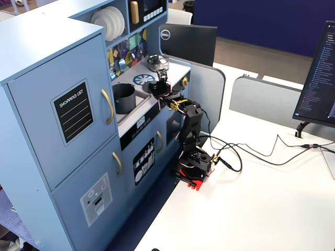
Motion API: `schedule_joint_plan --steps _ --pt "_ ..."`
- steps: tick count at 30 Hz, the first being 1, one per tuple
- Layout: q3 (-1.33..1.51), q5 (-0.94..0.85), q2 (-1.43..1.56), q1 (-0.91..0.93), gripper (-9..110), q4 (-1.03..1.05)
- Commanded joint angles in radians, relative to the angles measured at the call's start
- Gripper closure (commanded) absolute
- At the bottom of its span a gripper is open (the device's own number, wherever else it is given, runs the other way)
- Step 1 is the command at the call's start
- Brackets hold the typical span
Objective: Pick up the lid from the counter and put it on the gray recipient
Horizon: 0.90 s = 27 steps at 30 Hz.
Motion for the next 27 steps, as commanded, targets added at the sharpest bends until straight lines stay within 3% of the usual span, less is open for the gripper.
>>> schedule_joint_plan --steps 1,14,20,27 --pt "-0.074 0.009 0.011 -0.017 102 -0.034" --pt "-0.265 0.006 0.207 -0.034 102 0.201" --pt "-0.43 0.075 0.29 -0.135 102 0.445" --pt "-0.468 0.106 0.314 -0.304 102 0.534"
